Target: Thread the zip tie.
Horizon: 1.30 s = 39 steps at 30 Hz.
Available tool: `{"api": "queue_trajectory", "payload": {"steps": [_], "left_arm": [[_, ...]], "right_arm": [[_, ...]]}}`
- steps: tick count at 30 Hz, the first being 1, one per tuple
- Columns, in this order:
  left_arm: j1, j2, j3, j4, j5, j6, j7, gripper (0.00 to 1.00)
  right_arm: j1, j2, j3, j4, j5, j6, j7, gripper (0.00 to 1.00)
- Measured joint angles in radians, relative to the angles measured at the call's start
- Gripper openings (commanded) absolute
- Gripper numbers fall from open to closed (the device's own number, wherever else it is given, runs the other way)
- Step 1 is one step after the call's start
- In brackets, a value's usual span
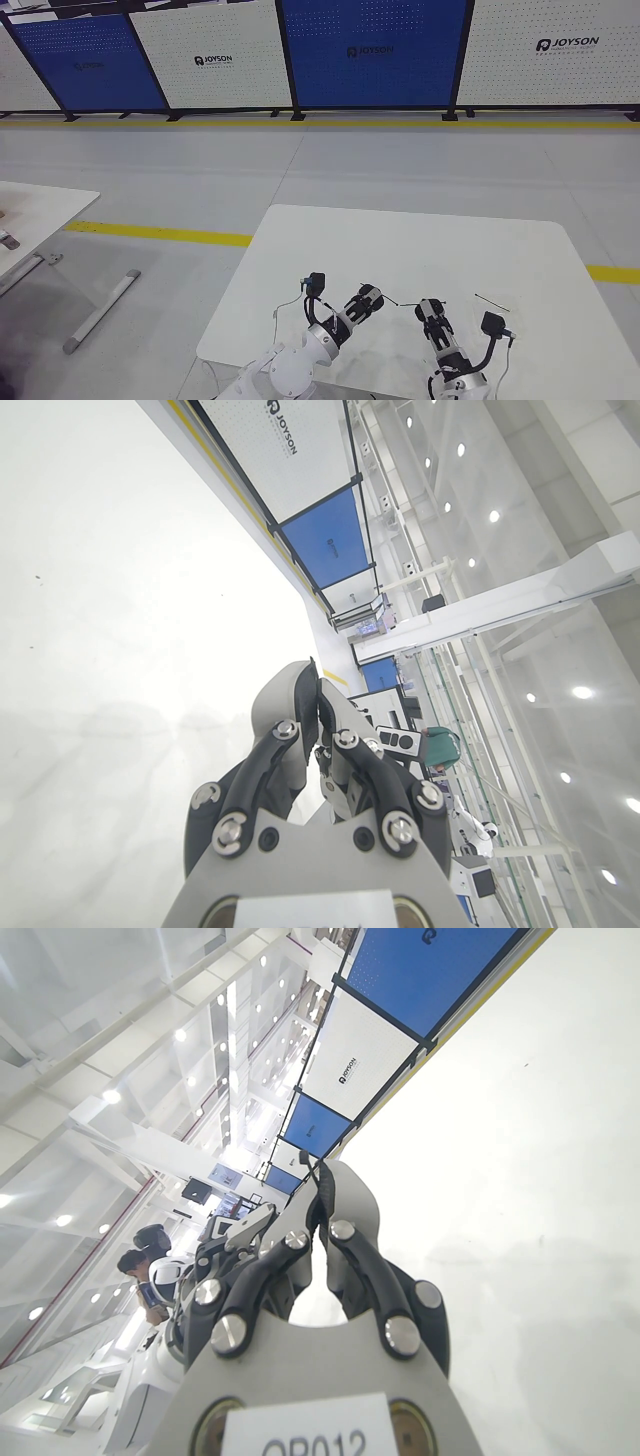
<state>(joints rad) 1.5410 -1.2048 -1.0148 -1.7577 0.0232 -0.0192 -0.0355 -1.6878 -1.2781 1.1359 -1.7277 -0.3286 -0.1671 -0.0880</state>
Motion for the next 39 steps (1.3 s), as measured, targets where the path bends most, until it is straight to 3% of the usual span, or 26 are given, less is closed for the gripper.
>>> {"api": "queue_trajectory", "payload": {"steps": [14, 39], "left_arm": [[0.000, 0.000, 0.000, 0.000, 0.000, 0.000, 0.000, 0.00], [0.000, 0.000, 0.000, 0.000, 0.000, 0.000, 0.000, 0.00]], "right_arm": [[0.014, -0.007, -0.013, 0.001, -0.013, 0.031, 0.013, 0.00], [0.005, -0.013, -0.002, -0.006, -0.023, 0.034, 0.021, 0.00]]}}
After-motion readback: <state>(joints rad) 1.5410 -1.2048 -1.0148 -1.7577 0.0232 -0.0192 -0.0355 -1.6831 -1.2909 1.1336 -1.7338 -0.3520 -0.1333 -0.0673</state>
